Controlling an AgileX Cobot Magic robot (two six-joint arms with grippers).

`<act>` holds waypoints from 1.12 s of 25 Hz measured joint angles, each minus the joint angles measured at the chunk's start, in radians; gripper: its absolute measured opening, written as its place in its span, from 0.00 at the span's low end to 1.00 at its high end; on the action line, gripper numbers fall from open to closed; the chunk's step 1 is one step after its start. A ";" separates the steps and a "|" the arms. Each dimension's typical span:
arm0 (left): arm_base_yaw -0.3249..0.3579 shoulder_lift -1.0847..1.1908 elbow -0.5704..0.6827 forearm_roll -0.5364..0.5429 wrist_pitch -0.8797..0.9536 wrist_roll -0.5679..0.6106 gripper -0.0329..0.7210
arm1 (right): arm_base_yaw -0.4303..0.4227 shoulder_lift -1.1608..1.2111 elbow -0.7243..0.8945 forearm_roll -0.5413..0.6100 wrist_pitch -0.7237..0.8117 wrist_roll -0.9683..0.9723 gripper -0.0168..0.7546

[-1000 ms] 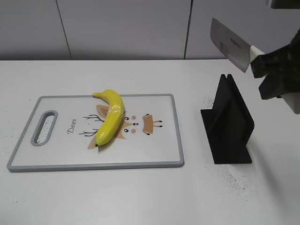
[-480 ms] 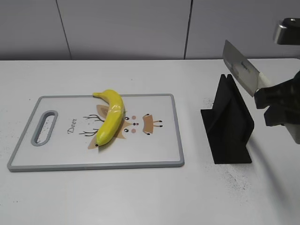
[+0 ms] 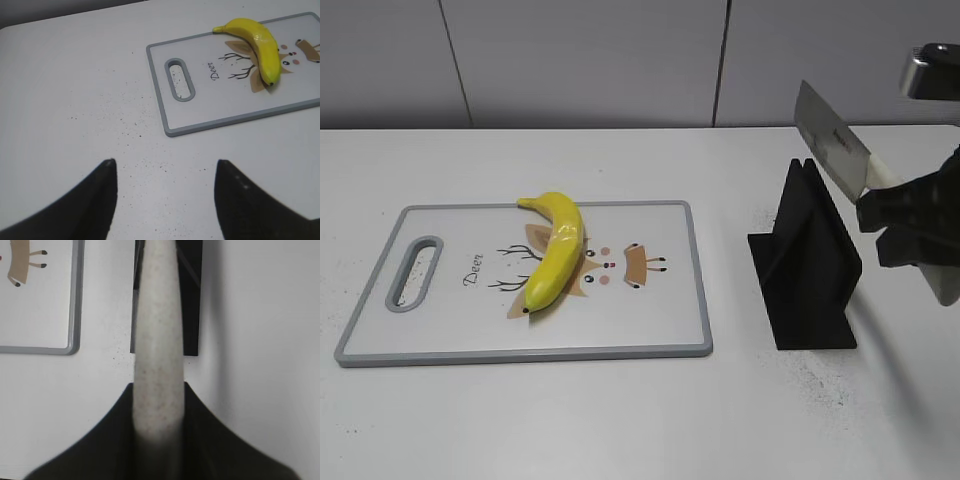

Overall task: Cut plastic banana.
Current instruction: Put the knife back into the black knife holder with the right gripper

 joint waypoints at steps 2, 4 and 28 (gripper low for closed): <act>0.000 0.000 0.000 0.000 -0.001 0.000 0.82 | 0.000 0.012 0.000 0.000 -0.006 0.001 0.23; 0.000 0.000 0.000 0.000 -0.002 0.000 0.82 | 0.000 0.036 0.000 -0.001 -0.008 0.001 0.23; 0.000 0.000 0.000 -0.001 -0.006 0.000 0.82 | 0.000 0.129 -0.001 0.005 -0.005 -0.008 0.86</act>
